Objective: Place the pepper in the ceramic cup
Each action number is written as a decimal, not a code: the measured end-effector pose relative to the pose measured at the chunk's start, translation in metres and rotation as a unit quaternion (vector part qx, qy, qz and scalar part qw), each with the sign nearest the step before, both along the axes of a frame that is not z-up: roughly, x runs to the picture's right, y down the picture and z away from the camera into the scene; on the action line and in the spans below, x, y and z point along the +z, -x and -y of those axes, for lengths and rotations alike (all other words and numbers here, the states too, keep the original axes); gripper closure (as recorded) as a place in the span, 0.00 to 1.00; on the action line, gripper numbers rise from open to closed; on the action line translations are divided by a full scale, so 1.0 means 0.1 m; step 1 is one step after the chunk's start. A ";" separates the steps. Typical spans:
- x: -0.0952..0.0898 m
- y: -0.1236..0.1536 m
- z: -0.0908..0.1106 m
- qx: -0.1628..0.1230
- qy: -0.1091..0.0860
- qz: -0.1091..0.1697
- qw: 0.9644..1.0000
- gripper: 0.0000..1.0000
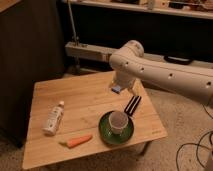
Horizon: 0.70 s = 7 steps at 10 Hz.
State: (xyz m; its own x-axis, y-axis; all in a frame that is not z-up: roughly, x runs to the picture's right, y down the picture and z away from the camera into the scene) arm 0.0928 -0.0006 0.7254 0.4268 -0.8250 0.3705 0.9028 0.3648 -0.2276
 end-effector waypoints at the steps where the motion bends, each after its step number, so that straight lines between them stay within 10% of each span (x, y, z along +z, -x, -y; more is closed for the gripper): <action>1: 0.01 0.00 0.01 -0.004 0.000 0.003 1.000 0.20; 3: -0.02 0.12 0.07 -0.035 0.002 0.064 0.997 0.20; 4: -0.05 0.26 0.10 -0.071 0.005 0.118 0.990 0.20; 7: -0.23 0.84 0.08 -0.191 0.015 0.265 0.945 0.20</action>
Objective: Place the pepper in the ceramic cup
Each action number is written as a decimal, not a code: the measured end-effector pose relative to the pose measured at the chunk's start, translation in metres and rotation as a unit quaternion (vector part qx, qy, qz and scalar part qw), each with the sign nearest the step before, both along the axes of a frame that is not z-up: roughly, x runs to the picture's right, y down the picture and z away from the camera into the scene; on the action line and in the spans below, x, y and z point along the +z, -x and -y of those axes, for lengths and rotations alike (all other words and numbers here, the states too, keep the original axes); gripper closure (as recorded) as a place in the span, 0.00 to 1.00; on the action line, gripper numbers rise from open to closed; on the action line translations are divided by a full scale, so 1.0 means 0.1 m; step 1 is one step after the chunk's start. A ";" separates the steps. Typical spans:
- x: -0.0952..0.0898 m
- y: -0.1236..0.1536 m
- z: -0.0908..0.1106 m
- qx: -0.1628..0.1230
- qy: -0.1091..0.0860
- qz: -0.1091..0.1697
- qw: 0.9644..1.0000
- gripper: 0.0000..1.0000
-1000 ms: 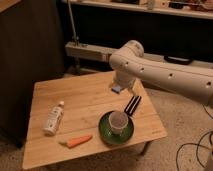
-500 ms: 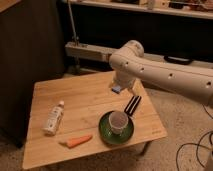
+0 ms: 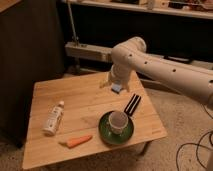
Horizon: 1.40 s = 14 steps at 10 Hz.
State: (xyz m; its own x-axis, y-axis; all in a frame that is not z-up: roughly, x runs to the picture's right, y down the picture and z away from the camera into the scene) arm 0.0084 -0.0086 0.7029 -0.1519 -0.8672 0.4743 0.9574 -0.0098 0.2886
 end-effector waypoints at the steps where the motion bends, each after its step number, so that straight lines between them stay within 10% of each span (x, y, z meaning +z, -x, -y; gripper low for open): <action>1: -0.07 0.17 -0.02 -0.039 -0.003 0.034 0.999 0.20; 7: -0.17 0.56 -0.14 -0.113 -0.039 0.135 0.984 0.20; 11: -0.22 1.00 -0.47 -0.217 -0.101 0.270 0.933 0.20; 14: -0.22 1.02 -0.48 -0.223 -0.103 0.274 0.930 0.20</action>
State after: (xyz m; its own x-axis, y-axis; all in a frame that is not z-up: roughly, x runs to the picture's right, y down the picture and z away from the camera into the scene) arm -0.0936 0.0393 0.6807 -0.6880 -0.7240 0.0502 0.5547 -0.4800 0.6797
